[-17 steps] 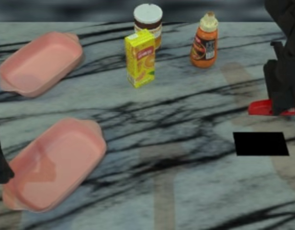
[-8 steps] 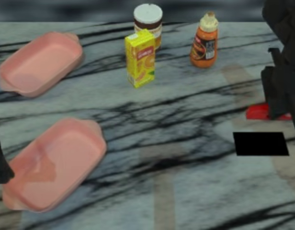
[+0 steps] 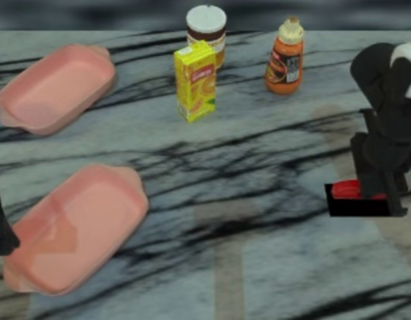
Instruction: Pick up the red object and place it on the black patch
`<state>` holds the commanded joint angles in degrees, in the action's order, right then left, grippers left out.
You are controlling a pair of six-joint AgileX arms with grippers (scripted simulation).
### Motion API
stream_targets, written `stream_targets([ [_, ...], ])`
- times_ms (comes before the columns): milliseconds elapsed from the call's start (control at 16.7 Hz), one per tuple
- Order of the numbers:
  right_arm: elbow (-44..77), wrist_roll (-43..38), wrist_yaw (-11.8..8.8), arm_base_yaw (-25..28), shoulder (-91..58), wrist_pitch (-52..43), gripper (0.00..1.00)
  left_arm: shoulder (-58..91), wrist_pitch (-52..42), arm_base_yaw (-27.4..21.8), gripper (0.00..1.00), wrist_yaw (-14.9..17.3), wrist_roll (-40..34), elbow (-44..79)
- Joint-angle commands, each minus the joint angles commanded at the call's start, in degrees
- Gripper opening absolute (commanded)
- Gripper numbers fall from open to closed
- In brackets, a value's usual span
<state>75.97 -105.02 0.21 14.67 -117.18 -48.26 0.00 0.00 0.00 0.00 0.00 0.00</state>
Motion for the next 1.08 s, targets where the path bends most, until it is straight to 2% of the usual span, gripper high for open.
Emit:
stream_targets([
  [180,0.0,0.0,0.0,0.0,0.0,0.0,0.00,0.0,0.0,0.0,1.00,0.0,0.0,0.0],
  [960,0.0,0.0,0.0,0.0,0.0,0.0,0.98,0.0,0.0,0.0,1.00,0.0,0.0,0.0],
  [1080,0.0,0.0,0.0,0.0,0.0,0.0,1.00,0.0,0.0,0.0,1.00,0.0,0.0,0.0],
])
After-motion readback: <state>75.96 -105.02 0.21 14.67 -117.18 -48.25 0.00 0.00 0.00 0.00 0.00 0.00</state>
